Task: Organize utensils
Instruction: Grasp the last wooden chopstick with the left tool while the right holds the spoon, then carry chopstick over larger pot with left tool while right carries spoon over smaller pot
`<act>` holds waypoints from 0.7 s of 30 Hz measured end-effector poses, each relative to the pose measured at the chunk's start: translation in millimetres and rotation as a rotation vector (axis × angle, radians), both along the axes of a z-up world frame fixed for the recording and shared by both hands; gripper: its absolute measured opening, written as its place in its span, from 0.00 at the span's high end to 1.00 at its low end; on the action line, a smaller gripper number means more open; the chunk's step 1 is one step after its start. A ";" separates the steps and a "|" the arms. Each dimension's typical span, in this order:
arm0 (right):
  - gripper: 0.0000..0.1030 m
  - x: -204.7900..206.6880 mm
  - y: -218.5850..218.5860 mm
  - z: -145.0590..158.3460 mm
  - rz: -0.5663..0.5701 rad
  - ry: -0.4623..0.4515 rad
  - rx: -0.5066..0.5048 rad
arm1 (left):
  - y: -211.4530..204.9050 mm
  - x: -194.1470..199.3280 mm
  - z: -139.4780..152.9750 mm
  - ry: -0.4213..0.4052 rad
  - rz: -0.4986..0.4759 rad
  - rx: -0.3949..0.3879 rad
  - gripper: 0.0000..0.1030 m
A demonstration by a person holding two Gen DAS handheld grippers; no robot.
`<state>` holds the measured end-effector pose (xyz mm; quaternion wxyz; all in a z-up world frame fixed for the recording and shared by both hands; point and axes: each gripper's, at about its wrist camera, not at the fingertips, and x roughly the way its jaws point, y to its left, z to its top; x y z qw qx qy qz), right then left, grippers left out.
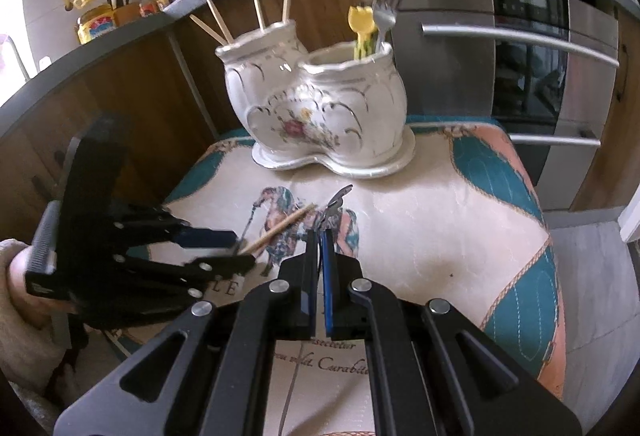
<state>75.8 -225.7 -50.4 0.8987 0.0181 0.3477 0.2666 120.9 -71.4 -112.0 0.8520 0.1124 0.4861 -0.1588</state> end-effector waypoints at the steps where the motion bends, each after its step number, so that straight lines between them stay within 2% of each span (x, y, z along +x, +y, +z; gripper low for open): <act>1: 0.98 -1.0 0.1 1.8 -0.002 -0.010 0.001 | -0.3 0.1 0.5 -0.005 -0.003 0.000 0.95; 5: 0.98 -4.4 -1.2 10.6 -0.013 -0.056 0.025 | 6.4 -3.4 2.0 -0.020 -0.019 -0.026 0.95; 8: 0.98 -8.4 -3.3 19.6 -0.032 -0.101 0.045 | 16.6 -11.0 9.6 -0.076 -0.027 -0.063 0.95; 14: 0.98 -14.0 -7.6 50.5 -0.091 -0.252 0.048 | 36.2 -34.2 49.4 -0.276 -0.054 -0.187 0.95; 18: 0.98 -1.4 -5.6 81.3 -0.129 -0.349 0.059 | 56.9 -41.2 84.5 -0.457 -0.011 -0.281 0.95; 21: 0.98 15.3 -2.1 107.2 -0.142 -0.412 0.059 | 70.3 -31.0 115.0 -0.567 0.022 -0.340 0.95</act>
